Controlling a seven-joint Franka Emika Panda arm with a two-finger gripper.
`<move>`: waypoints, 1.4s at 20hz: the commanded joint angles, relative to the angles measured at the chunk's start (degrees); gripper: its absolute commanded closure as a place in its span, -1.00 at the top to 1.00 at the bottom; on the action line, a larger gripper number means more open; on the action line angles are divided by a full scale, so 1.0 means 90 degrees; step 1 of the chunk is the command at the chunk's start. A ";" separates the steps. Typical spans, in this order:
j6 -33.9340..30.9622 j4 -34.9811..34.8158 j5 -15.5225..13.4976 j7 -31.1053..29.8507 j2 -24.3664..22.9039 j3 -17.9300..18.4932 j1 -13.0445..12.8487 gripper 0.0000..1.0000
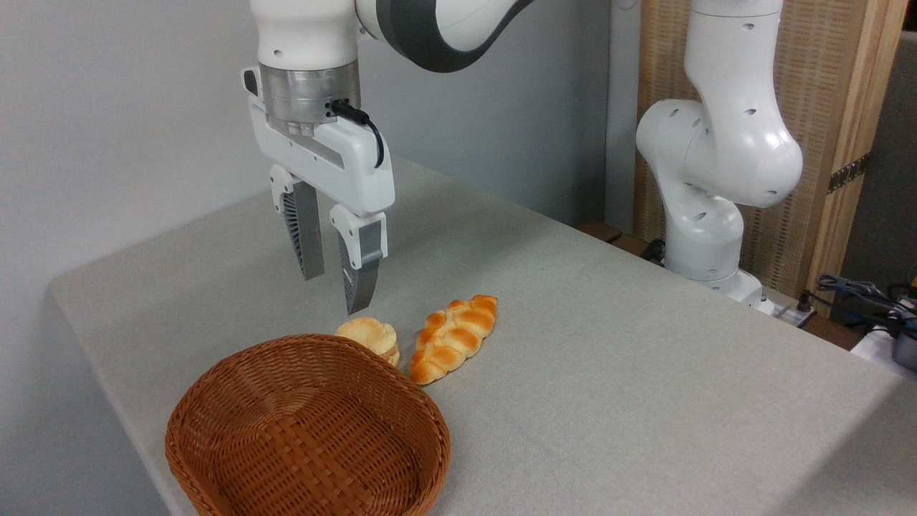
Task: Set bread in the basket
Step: 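Move the open gripper down over the round bread roll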
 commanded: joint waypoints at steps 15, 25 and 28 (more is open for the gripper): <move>-0.0324 -0.0738 -0.0005 -0.0044 -0.0324 -0.0049 -0.0188 1.00; 0.1238 -0.2340 -0.0005 -0.0063 -0.0930 -0.0039 -0.0511 1.00; 0.1482 -0.2341 -0.0005 -0.0073 -0.0852 -0.0039 -0.0511 1.00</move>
